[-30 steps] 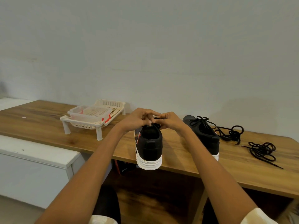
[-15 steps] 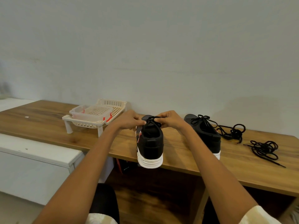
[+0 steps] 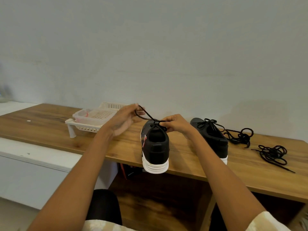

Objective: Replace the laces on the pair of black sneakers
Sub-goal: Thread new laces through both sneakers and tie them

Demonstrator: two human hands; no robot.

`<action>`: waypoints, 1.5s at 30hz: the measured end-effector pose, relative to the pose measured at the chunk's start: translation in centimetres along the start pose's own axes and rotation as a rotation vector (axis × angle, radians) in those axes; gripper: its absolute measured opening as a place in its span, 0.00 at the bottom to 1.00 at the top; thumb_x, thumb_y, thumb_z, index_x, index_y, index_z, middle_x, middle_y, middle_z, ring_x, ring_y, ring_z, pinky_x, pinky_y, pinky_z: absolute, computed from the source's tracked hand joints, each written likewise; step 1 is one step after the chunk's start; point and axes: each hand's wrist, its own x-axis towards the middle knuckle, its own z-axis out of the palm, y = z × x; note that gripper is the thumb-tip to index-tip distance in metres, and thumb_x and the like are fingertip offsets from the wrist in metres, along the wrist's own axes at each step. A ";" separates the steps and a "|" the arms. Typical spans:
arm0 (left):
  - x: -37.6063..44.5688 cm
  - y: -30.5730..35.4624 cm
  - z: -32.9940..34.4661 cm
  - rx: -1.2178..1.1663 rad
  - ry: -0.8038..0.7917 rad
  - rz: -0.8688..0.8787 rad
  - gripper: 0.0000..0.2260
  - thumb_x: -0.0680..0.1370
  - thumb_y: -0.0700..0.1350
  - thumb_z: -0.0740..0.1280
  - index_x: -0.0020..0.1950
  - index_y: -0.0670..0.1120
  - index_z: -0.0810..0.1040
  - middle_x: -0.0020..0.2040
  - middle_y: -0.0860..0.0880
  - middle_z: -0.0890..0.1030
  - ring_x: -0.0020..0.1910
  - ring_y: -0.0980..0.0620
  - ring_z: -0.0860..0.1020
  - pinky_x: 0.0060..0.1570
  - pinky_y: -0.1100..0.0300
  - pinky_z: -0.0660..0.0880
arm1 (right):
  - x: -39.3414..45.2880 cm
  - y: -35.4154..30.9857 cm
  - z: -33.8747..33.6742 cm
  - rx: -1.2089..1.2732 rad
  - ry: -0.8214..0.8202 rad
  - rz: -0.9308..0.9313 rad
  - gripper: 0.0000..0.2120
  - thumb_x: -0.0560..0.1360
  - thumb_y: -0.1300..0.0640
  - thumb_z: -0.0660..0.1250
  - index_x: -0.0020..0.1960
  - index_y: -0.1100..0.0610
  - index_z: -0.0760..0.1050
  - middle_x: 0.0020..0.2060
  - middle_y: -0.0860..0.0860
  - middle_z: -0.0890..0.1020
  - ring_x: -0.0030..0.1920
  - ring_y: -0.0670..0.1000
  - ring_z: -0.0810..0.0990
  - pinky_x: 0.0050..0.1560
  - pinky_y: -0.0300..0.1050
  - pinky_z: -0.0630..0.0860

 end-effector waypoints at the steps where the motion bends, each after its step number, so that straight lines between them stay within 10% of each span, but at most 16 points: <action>1: 0.2 0.1 0.0 -0.127 0.036 0.051 0.13 0.81 0.45 0.57 0.39 0.44 0.73 0.50 0.46 0.81 0.51 0.50 0.79 0.51 0.55 0.77 | 0.0 0.0 0.0 -0.002 0.002 0.005 0.08 0.75 0.59 0.69 0.52 0.62 0.81 0.44 0.56 0.83 0.41 0.48 0.82 0.40 0.34 0.79; 6: 0.3 0.5 1.1 -0.337 0.087 0.202 0.21 0.82 0.51 0.54 0.32 0.47 0.72 0.32 0.49 0.75 0.33 0.51 0.75 0.52 0.53 0.76 | -0.1 -0.1 0.0 -0.008 0.006 0.011 0.10 0.75 0.59 0.69 0.53 0.63 0.81 0.44 0.57 0.83 0.41 0.49 0.82 0.40 0.35 0.79; 10: 0.1 0.2 2.4 0.057 -0.007 0.167 0.20 0.84 0.49 0.50 0.49 0.41 0.80 0.34 0.51 0.74 0.33 0.55 0.67 0.39 0.63 0.69 | -0.3 0.0 0.0 0.010 0.011 0.005 0.09 0.75 0.60 0.69 0.53 0.63 0.81 0.45 0.58 0.83 0.41 0.49 0.83 0.41 0.35 0.79; 15: 0.2 0.2 3.3 0.770 -0.317 0.141 0.14 0.79 0.32 0.61 0.60 0.42 0.79 0.48 0.46 0.83 0.51 0.55 0.80 0.54 0.68 0.72 | -0.4 -0.2 0.1 0.002 0.021 0.004 0.09 0.75 0.62 0.69 0.54 0.63 0.81 0.48 0.61 0.83 0.46 0.54 0.83 0.45 0.40 0.81; 23: 2.4 -0.7 3.5 1.125 -0.146 0.233 0.05 0.72 0.38 0.72 0.47 0.44 0.85 0.43 0.49 0.82 0.42 0.61 0.76 0.47 0.69 0.71 | -0.6 -0.1 0.1 0.093 -0.022 -0.018 0.10 0.75 0.65 0.68 0.55 0.62 0.81 0.47 0.58 0.83 0.46 0.52 0.82 0.50 0.45 0.81; 35: 4.2 -1.6 2.9 1.149 -0.055 0.072 0.14 0.74 0.42 0.72 0.58 0.43 0.80 0.50 0.49 0.80 0.47 0.56 0.75 0.47 0.67 0.70 | -0.5 -0.3 0.0 0.022 -0.028 -0.022 0.04 0.76 0.58 0.67 0.47 0.54 0.80 0.40 0.52 0.82 0.40 0.47 0.80 0.40 0.35 0.78; 45: 4.0 -1.5 2.3 0.983 0.014 0.024 0.06 0.75 0.45 0.70 0.48 0.45 0.85 0.41 0.50 0.83 0.39 0.59 0.77 0.45 0.61 0.75 | 0.0 -1.4 1.4 -0.433 0.174 -0.198 0.02 0.73 0.55 0.67 0.43 0.54 0.77 0.35 0.47 0.80 0.38 0.48 0.79 0.41 0.43 0.78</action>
